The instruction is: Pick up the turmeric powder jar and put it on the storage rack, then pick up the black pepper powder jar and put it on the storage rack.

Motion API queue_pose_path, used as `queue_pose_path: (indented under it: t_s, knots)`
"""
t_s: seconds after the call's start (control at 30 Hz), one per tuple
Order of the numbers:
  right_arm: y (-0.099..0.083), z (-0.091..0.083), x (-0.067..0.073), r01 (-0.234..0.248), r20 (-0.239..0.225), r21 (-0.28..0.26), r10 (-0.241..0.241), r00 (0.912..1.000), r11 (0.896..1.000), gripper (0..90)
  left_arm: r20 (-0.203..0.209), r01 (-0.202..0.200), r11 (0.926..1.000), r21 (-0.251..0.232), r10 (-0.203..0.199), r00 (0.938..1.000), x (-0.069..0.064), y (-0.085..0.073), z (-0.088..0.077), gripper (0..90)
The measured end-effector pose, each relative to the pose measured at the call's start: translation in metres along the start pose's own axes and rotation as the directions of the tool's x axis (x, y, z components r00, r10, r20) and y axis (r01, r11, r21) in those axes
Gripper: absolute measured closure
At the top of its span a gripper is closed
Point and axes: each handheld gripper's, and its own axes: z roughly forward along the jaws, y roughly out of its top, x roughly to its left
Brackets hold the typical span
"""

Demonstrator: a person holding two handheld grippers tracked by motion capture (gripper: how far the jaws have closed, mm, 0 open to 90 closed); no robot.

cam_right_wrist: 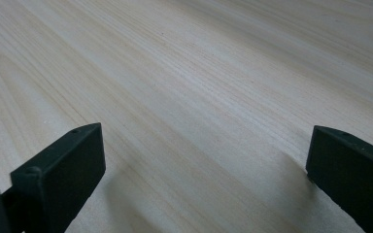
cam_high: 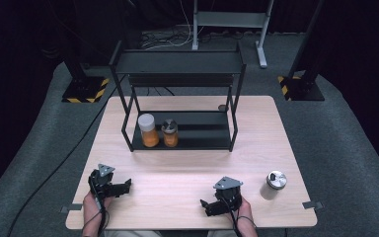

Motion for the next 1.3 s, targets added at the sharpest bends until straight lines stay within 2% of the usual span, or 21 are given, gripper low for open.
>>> queue_pose_path:
  t_s: [0.3, 0.6, 0.73, 0.8, 0.87, 0.97, 1.07, 1.13, 1.2, 1.3]
  knots:
    - [0.000, 0.000, 0.001, 0.002, 0.007, -0.006, -0.002, 1.0000, 1.000, 0.0, 0.000, 0.000, 1.0000, 0.000, 0.000, 1.0000, 0.000, 0.000, 0.000, 0.7]
    - [-0.001, -0.003, 0.005, 0.011, 0.053, -0.005, -0.011, 0.9985, 1.000, 0.0, 0.000, 0.001, 1.0000, 0.000, -0.001, 1.0000, 0.000, 0.000, 0.000, 0.7]
    - [-0.003, -0.015, 0.002, -0.024, 0.058, -0.041, 0.027, 0.9979, 0.999, 0.0, 0.000, 0.001, 1.0000, 0.000, -0.001, 1.0000, 0.000, 0.000, 0.000, 0.7]
    - [0.000, -0.029, 0.001, -0.021, 0.100, -0.072, 0.028, 0.9946, 0.997, 0.8, 0.000, 0.000, 1.0000, 0.001, 0.000, 1.0000, 0.000, 0.000, 0.000, 0.7]
    - [0.007, -0.046, 0.000, -0.018, 0.118, -0.105, 0.030, 0.9925, 0.994, 0.8, 0.001, 0.000, 1.0000, 0.001, 0.000, 1.0000, 0.000, 0.000, 0.000, 0.6]
    - [0.020, -0.074, -0.003, 0.004, 0.163, -0.152, 0.021, 0.9864, 0.988, 0.4, 0.001, 0.000, 1.0000, 0.000, 0.000, 1.0000, 0.000, 0.000, 0.000, 0.7]
    - [0.032, -0.100, -0.007, 0.034, 0.228, -0.176, 0.007, 0.9736, 0.984, 0.0, 0.001, -0.001, 1.0000, 0.000, 0.001, 1.0000, 0.000, 0.000, 0.000, 0.6]
    - [0.036, -0.116, -0.011, 0.051, 0.279, -0.186, 0.003, 0.9603, 0.981, 0.0, 0.001, -0.001, 1.0000, 0.000, 0.001, 1.0000, 0.000, 0.000, 0.000, 0.7]
    - [0.036, -0.132, -0.017, 0.052, 0.334, -0.201, 0.018, 0.9426, 0.978, 0.0, 0.002, -0.002, 1.0000, 0.001, 0.002, 1.0000, 0.000, 0.000, 0.000, 0.6]
    - [0.032, -0.151, -0.027, 0.029, 0.366, -0.223, 0.056, 0.9290, 0.974, 0.0, 0.002, -0.001, 1.0000, 0.000, 0.001, 1.0000, 0.000, 0.000, 0.000, 0.6]
